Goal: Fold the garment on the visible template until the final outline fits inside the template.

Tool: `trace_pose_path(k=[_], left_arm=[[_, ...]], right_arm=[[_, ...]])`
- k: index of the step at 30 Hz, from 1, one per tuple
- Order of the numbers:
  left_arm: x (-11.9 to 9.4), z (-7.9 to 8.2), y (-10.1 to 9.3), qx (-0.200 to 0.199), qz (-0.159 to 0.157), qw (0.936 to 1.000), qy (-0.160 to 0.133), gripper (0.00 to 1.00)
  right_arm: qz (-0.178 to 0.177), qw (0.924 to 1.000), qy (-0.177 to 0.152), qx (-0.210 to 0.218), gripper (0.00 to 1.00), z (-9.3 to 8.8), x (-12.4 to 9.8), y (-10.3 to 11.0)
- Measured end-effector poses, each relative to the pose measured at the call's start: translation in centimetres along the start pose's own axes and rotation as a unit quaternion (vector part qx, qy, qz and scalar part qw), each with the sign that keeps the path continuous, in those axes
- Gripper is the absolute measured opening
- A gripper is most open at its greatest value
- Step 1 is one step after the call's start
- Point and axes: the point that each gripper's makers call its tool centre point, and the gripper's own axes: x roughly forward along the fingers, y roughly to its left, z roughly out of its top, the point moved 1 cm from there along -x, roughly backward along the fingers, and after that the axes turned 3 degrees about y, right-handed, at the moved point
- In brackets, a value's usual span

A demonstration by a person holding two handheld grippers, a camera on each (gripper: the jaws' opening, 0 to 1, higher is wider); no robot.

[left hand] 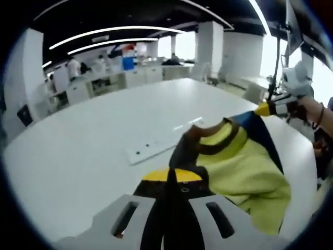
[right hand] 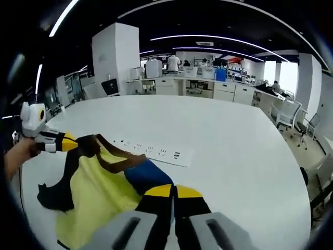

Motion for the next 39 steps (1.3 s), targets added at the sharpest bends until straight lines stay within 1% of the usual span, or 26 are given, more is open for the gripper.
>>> trace_pose_path(k=[1, 2, 3, 4, 7, 11, 14, 16, 17, 18, 19, 23, 26, 27, 28, 30, 31, 32, 33, 35, 36, 39], left_arm=[[0.6, -0.3, 0.3, -0.017, 0.001, 0.9999, 0.002, 0.00], [1.0, -0.4, 0.4, -0.019, 0.002, 0.9998, 0.001, 0.00], [1.5, -0.6, 0.4, 0.000, 0.001, 1.0000, 0.000, 0.00], [1.9, -0.9, 0.6, 0.003, 0.004, 1.0000, 0.006, 0.00], [3.0, -1.6, 1.1, -0.006, 0.009, 0.9998, 0.016, 0.00], [4.1, -2.1, 1.2, -0.007, 0.010, 0.9997, 0.023, 0.00], [4.7, -2.6, 1.2, -0.003, 0.013, 0.9994, 0.033, 0.00], [5.0, -2.9, 1.3, -0.009, 0.015, 0.9992, 0.036, 0.00], [5.2, -3.0, 1.3, -0.014, 0.015, 0.9991, 0.038, 0.00], [5.3, -3.2, 1.3, -0.015, 0.013, 0.9990, 0.040, 0.00], [5.3, -3.2, 1.4, -0.016, 0.014, 0.9990, 0.040, 0.00], [5.5, -3.7, 1.7, -0.021, 0.014, 0.9987, 0.045, 0.00], [5.6, -4.0, 1.8, -0.017, 0.018, 0.9984, 0.051, 0.00], [5.7, -4.1, 2.0, -0.012, 0.026, 0.9979, 0.058, 0.00], [5.6, -4.2, 2.2, 0.004, 0.035, 0.9974, 0.064, 0.01], [5.5, -4.3, 2.6, 0.012, 0.049, 0.9964, 0.068, 0.05], [5.4, -4.2, 2.7, 0.013, 0.053, 0.9962, 0.068, 0.10], [5.3, -4.2, 2.7, 0.012, 0.056, 0.9961, 0.068, 0.14], [5.1, -4.1, 2.8, 0.008, 0.061, 0.9959, 0.067, 0.18], [4.5, -3.7, 2.8, -0.002, 0.063, 0.9960, 0.064, 0.25], [4.1, -3.3, 2.6, -0.002, 0.062, 0.9965, 0.056, 0.27], [3.2, -2.7, 2.4, 0.007, 0.064, 0.9967, 0.049, 0.32]], right_arm=[[-0.001, 1.0000, 0.002, 0.003, 0.00, -0.1, 0.4, -0.2], [-0.001, 1.0000, 0.003, 0.006, 0.00, -0.2, 0.7, -0.3], [-0.001, 1.0000, 0.003, 0.008, 0.00, -0.2, 1.2, -0.5], [-0.001, 0.9999, 0.004, 0.012, 0.00, -0.3, 1.5, -0.6], [-0.002, 0.9997, 0.013, 0.018, 0.00, -0.9, 2.8, -1.0], [-0.007, 0.9995, 0.024, 0.020, 0.00, -1.4, 3.7, -1.4], [-0.011, 0.9993, 0.035, 0.006, 0.00, -2.0, 4.3, -1.3], [-0.012, 0.9992, 0.037, 0.005, 0.00, -2.2, 4.8, -1.4], [-0.009, 0.9992, 0.037, 0.011, 0.00, -2.3, 5.0, -1.4], [0.000, 0.9987, 0.039, 0.033, 0.00, -2.5, 5.3, -1.2], [-0.001, 0.9982, 0.040, 0.044, 0.00, -2.6, 5.5, -1.4], [-0.005, 0.9980, 0.047, 0.041, 0.00, -3.0, 5.9, -1.8], [-0.006, 0.9978, 0.052, 0.042, 0.00, -3.3, 6.1, -1.7], [-0.005, 0.9977, 0.054, 0.039, 0.00, -3.4, 6.1, -1.7], [-0.005, 0.9977, 0.055, 0.040, 0.00, -3.4, 6.1, -1.7], [0.000, 0.9976, 0.052, 0.045, 0.00, -3.4, 6.2, -1.5], [0.004, 0.9975, 0.053, 0.047, 0.00, -3.4, 6.2, -1.4], [0.002, 0.9974, 0.052, 0.050, 0.00, -3.3, 6.2, -1.5], [-0.006, 0.9973, 0.048, 0.055, 0.00, -3.1, 6.0, -1.7], [-0.016, 0.9968, 0.040, 0.068, 0.11, -2.7, 5.5, -1.9], [-0.014, 0.9964, 0.036, 0.075, 0.15, -2.4, 5.2, -1.8], [-0.013, 0.9967, 0.033, 0.073, 0.21, -2.0, 4.4, -1.4]])
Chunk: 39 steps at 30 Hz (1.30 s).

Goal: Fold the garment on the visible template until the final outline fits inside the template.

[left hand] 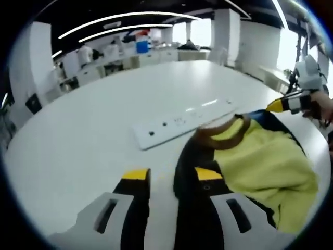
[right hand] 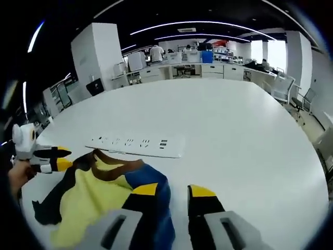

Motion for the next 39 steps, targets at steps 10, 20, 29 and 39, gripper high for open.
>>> trace_pose_path(k=[10, 20, 29, 39], left_arm=[[-3.0, 0.0, -2.0, 0.001, -0.019, 0.9995, -0.026, 0.50], [-5.2, -0.6, -4.4, 0.007, -0.046, 0.9984, -0.033, 0.59], [-7.1, -2.3, -6.0, 0.022, -0.056, 0.9977, -0.032, 0.58], [-7.2, -4.3, -8.4, -0.001, -0.068, 0.9973, -0.026, 0.57]], right_arm=[[0.040, 0.9992, 0.004, -0.005, 0.42, -0.2, -3.5, 2.4], [0.067, 0.9973, 0.028, -0.012, 0.42, -2.5, -6.0, 4.9], [0.084, 0.9955, 0.043, -0.013, 0.41, -4.9, -7.6, 6.6], [0.095, 0.9936, 0.059, -0.015, 0.41, -7.7, -8.6, 8.8]])
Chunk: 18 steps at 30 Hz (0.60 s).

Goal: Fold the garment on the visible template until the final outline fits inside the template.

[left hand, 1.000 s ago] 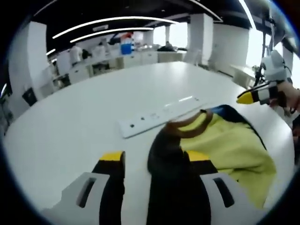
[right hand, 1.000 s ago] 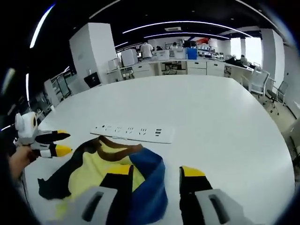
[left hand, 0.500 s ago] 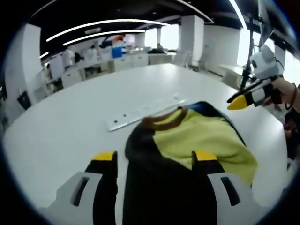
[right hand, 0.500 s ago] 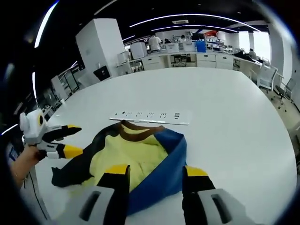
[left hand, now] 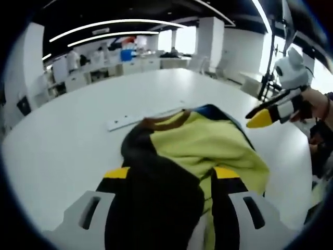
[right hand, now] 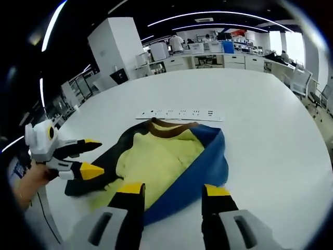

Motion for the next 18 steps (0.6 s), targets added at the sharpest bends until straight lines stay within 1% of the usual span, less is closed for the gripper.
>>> trace_pose_path(k=[4, 9, 12, 14, 16, 18], left_arm=[[0.4, -0.9, -0.5, -0.008, 0.000, 0.9999, 0.007, 0.55], [0.6, -1.4, -0.8, -0.008, 0.011, 0.9998, 0.012, 0.51], [0.7, -1.7, -0.7, -0.009, 0.021, 0.9996, 0.015, 0.51], [0.8, -1.8, -0.5, -0.019, 0.028, 0.9994, 0.008, 0.50], [1.0, -2.2, -0.5, -0.036, 0.032, 0.9988, 0.013, 0.47], [1.2, -2.6, -0.5, -0.036, 0.033, 0.9986, 0.018, 0.44]], right_arm=[[0.002, 0.9999, 0.014, -0.005, 0.40, -1.6, 0.3, 0.7], [0.008, 0.9997, 0.023, 0.004, 0.39, -2.9, 0.5, 1.3], [0.010, 0.9995, 0.028, 0.006, 0.38, -3.6, 0.8, 1.6], [0.012, 0.9994, 0.030, 0.011, 0.36, -3.9, 0.9, 1.8], [0.011, 0.9994, 0.030, 0.012, 0.32, -4.0, 0.8, 2.0], [0.006, 0.9994, 0.032, 0.012, 0.27, -4.3, 0.8, 2.0]])
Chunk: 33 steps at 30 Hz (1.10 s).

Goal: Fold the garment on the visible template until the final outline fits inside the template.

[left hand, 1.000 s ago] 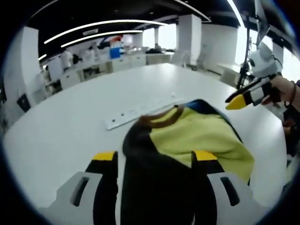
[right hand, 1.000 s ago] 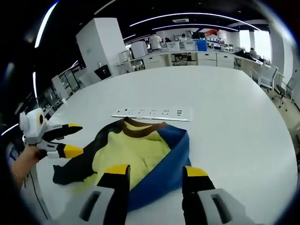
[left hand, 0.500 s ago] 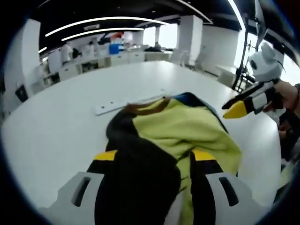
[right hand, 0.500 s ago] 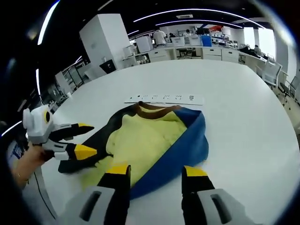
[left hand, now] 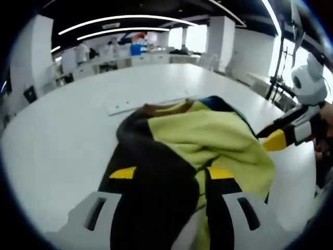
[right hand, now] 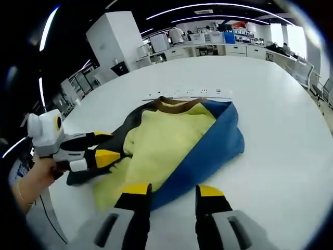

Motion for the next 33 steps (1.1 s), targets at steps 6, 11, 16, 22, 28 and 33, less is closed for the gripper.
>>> trace_pose_path(k=[6, 11, 16, 22, 28, 33], left_arm=[[0.5, -0.9, -0.3, -0.013, -0.002, 0.9999, 0.010, 0.35], [0.6, -1.1, -0.3, -0.013, 0.008, 0.9999, 0.009, 0.28], [0.3, -0.7, -0.6, -0.013, 0.007, 0.9999, 0.000, 0.12], [0.0, -0.2, -1.0, 0.017, 0.012, 0.9998, -0.002, 0.00], [-0.4, 0.3, -0.5, 0.041, 0.021, 0.9989, -0.007, 0.00], [-0.9, 0.7, 0.3, 0.048, 0.025, 0.9985, -0.008, 0.00]], right_arm=[[-0.001, 0.9998, 0.006, 0.017, 0.16, -0.8, 0.1, 0.1], [-0.001, 0.9998, 0.010, 0.019, 0.05, -1.3, 0.2, 0.2], [0.008, 0.9999, 0.006, 0.007, 0.00, -1.4, 0.2, 0.6], [0.007, 1.0000, 0.007, 0.002, 0.00, -1.8, -0.1, 0.4], [0.011, 0.9999, -0.001, 0.003, 0.00, -1.7, -0.7, 0.1], [0.006, 0.9999, -0.009, 0.005, 0.00, -1.5, -1.3, -0.6]])
